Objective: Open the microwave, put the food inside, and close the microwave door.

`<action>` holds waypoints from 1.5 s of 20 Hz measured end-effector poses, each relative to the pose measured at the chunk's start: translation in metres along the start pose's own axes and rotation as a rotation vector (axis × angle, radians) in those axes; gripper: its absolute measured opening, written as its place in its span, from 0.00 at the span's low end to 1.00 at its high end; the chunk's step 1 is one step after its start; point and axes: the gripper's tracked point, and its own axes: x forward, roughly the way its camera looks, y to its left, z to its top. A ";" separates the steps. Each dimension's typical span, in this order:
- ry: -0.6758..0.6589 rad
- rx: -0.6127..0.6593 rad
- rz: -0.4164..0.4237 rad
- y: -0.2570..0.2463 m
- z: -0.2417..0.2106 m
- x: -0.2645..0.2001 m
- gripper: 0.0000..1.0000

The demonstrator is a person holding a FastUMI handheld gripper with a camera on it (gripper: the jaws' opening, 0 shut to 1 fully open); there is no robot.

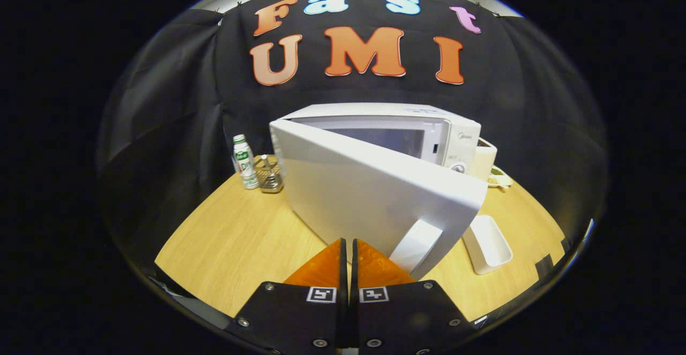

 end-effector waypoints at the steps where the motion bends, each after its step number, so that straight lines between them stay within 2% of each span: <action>1: -0.007 0.001 -0.023 -0.009 0.006 0.009 0.01; 5: -0.036 0.018 -0.062 -0.027 0.028 0.044 0.01; 8: -0.064 0.001 -0.147 -0.053 0.044 0.063 0.02; 13: -0.071 0.042 -0.220 -0.088 0.060 0.106 0.01; 20: -0.043 0.067 -0.204 -0.099 0.073 0.157 0.01; 23: -0.010 0.057 -0.205 -0.107 0.060 0.165 0.01; 24: 0.013 0.067 -0.182 -0.105 0.053 0.167 0.01; 26: -0.022 0.074 -0.136 -0.102 0.067 0.170 0.01; 27: 0.027 0.067 -0.120 -0.101 0.060 0.169 0.01; 30: -0.011 0.011 -0.060 -0.095 0.070 0.164 0.01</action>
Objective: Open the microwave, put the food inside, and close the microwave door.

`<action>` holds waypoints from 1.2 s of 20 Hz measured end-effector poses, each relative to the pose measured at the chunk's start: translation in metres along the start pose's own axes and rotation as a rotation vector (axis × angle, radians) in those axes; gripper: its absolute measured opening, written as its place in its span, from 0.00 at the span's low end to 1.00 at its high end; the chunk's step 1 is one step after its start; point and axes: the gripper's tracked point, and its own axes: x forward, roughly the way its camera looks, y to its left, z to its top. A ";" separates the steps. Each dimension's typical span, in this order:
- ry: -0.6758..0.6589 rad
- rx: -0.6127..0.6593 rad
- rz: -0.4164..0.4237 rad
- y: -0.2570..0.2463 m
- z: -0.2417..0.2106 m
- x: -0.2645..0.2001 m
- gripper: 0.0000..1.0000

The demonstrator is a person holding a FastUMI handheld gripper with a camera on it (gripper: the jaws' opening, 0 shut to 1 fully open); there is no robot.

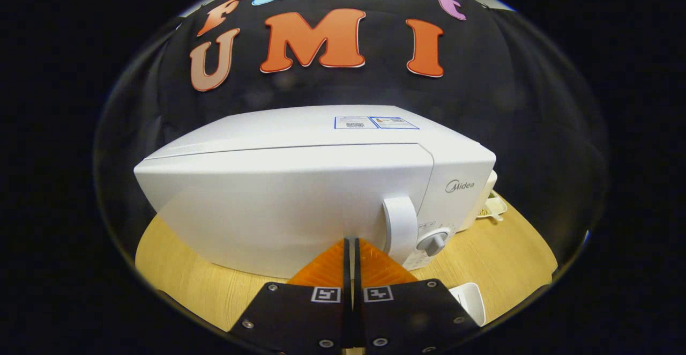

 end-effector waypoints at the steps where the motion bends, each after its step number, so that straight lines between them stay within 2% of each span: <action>1: -0.032 0.007 0.025 0.003 0.010 -0.009 0.01; 6: -0.193 0.021 0.132 0.007 0.084 -0.069 0.03; 8: -0.271 0.023 0.150 -0.002 0.128 -0.099 0.11; 12: -0.438 0.011 0.197 -0.020 0.212 -0.161 0.50; 15: -0.528 0.008 0.158 -0.044 0.255 -0.194 0.89; 19: -0.616 0.022 0.121 -0.070 0.299 -0.234 0.96; 24: -0.732 0.010 0.068 -0.096 0.343 -0.274 0.97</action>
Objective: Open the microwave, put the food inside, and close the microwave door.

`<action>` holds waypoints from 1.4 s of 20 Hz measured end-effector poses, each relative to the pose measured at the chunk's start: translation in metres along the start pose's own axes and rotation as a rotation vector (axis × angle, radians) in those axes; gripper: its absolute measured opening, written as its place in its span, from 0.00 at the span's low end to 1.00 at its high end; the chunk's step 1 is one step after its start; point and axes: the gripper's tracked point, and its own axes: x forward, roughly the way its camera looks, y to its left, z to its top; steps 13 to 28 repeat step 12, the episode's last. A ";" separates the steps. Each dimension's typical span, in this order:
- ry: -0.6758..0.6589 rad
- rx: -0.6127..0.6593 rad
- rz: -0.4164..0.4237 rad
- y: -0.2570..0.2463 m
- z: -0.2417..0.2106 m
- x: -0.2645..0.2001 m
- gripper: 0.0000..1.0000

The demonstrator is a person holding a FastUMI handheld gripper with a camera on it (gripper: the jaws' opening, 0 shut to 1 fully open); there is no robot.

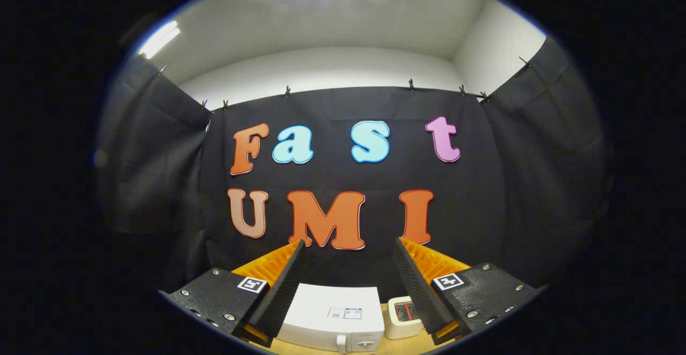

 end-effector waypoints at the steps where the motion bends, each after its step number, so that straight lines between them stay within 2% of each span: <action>1: -0.025 -0.011 -0.014 -0.003 0.010 0.001 0.97; 3: -0.057 -0.029 -0.029 -0.009 0.024 -0.001 0.97; 9: -0.103 -0.092 -0.001 -0.002 0.052 -0.019 0.97; 28: -0.101 -0.116 0.005 0.002 0.050 -0.016 0.97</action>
